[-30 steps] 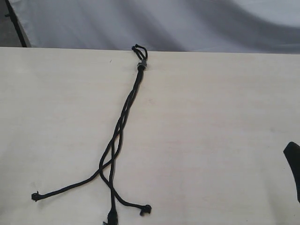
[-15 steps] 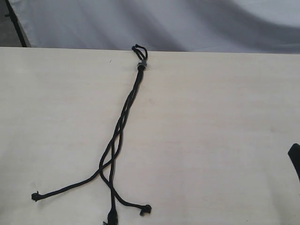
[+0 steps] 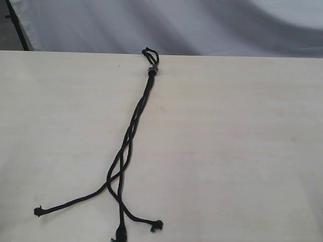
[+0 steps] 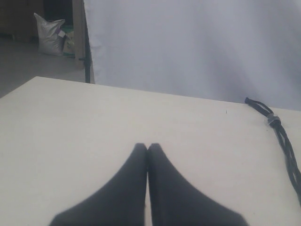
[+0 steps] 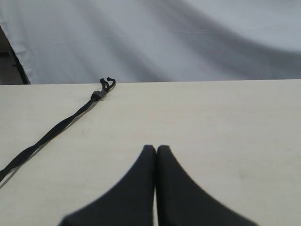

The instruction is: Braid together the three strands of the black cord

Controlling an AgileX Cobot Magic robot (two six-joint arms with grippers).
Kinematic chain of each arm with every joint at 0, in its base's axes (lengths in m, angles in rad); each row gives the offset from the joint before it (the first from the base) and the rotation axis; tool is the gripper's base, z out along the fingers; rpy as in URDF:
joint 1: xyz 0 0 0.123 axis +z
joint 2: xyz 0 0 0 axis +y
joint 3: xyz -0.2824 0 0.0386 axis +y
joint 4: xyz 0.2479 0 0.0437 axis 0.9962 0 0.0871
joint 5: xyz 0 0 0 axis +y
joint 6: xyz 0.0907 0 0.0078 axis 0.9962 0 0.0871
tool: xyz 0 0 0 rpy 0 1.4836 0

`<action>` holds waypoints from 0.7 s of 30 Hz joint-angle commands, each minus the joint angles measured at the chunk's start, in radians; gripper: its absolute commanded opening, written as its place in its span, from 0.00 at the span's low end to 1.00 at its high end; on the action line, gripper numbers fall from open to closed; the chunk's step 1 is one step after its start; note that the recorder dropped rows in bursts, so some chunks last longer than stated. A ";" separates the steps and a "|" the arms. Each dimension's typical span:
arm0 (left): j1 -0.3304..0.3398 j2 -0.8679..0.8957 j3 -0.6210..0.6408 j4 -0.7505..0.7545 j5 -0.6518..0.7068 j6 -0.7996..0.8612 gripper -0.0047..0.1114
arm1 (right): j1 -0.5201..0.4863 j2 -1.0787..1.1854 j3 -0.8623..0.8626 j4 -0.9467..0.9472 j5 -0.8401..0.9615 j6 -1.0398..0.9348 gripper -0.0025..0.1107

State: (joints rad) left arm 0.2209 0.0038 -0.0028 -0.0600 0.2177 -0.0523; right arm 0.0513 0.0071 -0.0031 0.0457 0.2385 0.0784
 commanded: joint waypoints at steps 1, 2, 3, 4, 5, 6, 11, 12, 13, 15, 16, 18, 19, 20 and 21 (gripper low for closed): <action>0.000 -0.004 0.003 0.003 -0.001 -0.004 0.05 | -0.002 -0.007 0.003 -0.020 0.006 0.004 0.03; 0.000 -0.004 0.003 0.003 -0.001 -0.004 0.05 | -0.002 -0.007 0.003 -0.020 0.006 0.004 0.03; 0.000 -0.004 0.003 0.003 -0.001 -0.004 0.05 | -0.002 -0.007 0.003 -0.020 0.006 0.004 0.03; 0.000 -0.004 0.003 0.003 -0.001 -0.004 0.05 | -0.002 -0.007 0.003 -0.020 0.006 0.004 0.03; 0.000 -0.004 0.003 0.003 -0.001 -0.004 0.05 | -0.002 -0.007 0.003 -0.034 0.007 0.004 0.03; 0.000 -0.004 0.003 0.003 -0.001 -0.003 0.05 | -0.002 -0.007 0.003 -0.056 0.007 0.004 0.03; 0.000 -0.004 0.003 0.003 -0.001 -0.003 0.05 | -0.002 -0.007 0.003 -0.103 0.007 0.004 0.03; 0.000 -0.004 0.003 0.003 -0.001 -0.003 0.05 | -0.002 -0.007 0.003 -0.103 0.007 0.004 0.03; 0.000 -0.004 0.003 0.003 -0.001 -0.003 0.05 | -0.002 -0.007 0.003 -0.103 0.007 0.004 0.03; 0.000 -0.004 0.003 0.003 -0.001 -0.003 0.05 | -0.002 -0.007 0.003 -0.103 0.007 0.004 0.03; 0.000 -0.004 0.003 0.003 -0.001 -0.003 0.05 | -0.002 -0.007 0.003 -0.103 0.007 0.004 0.03; 0.000 -0.004 0.003 0.003 -0.001 -0.003 0.05 | -0.002 -0.007 0.003 -0.099 0.007 0.004 0.03; 0.000 -0.004 0.003 0.003 -0.001 -0.003 0.05 | -0.002 -0.007 0.003 -0.097 0.007 0.004 0.03; 0.000 -0.004 0.003 0.003 -0.001 -0.003 0.05 | -0.002 -0.007 0.003 -0.097 0.007 0.004 0.03; 0.000 -0.004 0.003 0.003 -0.001 -0.003 0.05 | -0.002 -0.007 0.003 -0.097 0.004 0.004 0.03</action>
State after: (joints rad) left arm 0.2209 0.0038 -0.0028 -0.0600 0.2177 -0.0523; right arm 0.0513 0.0071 -0.0031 -0.0446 0.2448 0.0801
